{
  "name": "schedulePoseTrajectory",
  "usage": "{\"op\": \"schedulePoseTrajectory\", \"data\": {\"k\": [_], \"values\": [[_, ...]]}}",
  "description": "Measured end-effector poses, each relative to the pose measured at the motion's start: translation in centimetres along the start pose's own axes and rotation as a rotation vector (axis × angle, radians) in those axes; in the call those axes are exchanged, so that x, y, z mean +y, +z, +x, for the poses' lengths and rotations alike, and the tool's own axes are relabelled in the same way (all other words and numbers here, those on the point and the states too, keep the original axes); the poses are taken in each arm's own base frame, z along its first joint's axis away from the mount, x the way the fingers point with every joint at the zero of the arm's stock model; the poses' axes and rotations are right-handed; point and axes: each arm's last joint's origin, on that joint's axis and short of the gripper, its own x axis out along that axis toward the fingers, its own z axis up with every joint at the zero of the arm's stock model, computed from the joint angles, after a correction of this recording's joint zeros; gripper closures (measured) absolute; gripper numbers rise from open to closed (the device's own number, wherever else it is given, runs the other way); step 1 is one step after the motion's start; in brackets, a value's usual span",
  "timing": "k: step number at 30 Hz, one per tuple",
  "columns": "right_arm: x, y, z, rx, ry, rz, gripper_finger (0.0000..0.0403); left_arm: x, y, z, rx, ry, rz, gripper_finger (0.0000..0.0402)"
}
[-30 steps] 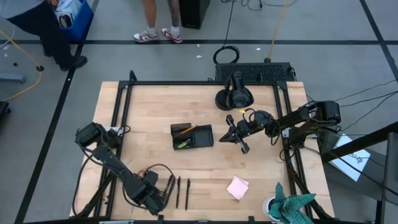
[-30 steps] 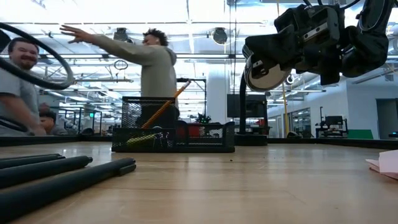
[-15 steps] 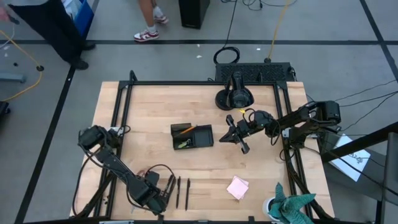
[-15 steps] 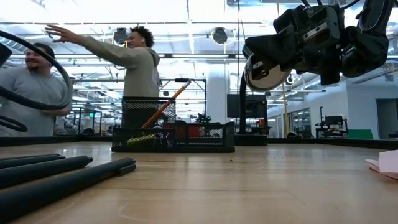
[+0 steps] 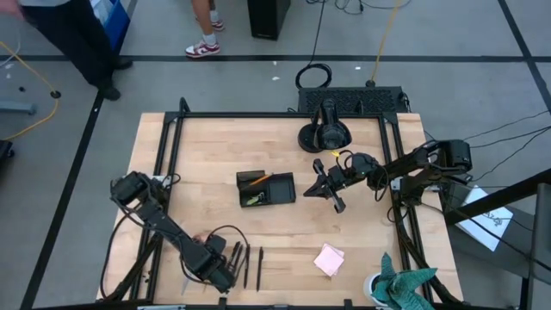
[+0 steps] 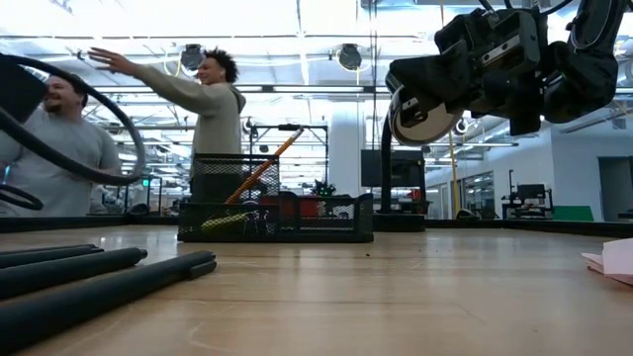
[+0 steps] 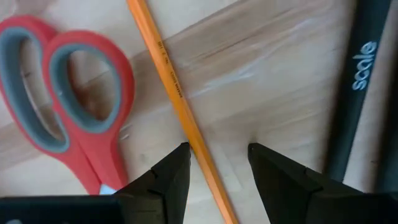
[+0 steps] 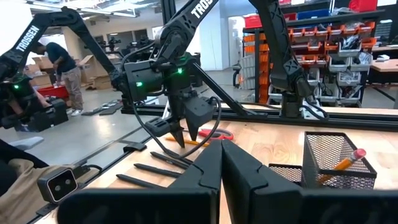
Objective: Pick and place office supplies into organizer
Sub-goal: Put the orange pencil into the black desk organizer
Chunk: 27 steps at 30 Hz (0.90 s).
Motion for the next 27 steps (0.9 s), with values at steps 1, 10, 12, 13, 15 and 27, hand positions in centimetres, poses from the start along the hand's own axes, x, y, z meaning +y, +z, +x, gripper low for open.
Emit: {"op": "schedulePoseTrajectory", "data": {"k": [1, 10, 12, 13, 15, 27], "values": [[0.1, 0.0, 0.0, 0.000, 0.002, 0.000, 0.0399, -0.1, 0.2, 0.0, -0.002, 0.000, 0.003, 0.0225], [0.3, 0.1, 0.1, -0.009, 0.012, -0.006, 0.0399, -0.5, 1.5, -0.1, -0.051, -0.023, 0.046, 0.0225], [0.3, 0.1, 0.1, -0.009, 0.012, -0.008, 0.0399, -0.6, 1.6, -0.1, -0.053, -0.024, 0.044, 0.0229], [0.3, 0.1, 0.1, -0.009, 0.012, -0.010, 0.0399, -0.6, 1.7, -0.1, -0.053, -0.025, 0.043, 0.0235], [0.3, 0.1, 0.1, -0.009, 0.012, -0.015, 0.0399, -0.6, 1.8, -0.1, -0.053, -0.029, 0.050, 0.0249], [0.3, 0.1, 0.1, -0.009, 0.012, -0.015, 0.0399, -0.8, 2.0, -0.1, -0.068, -0.043, 0.064, 0.0330]]}}
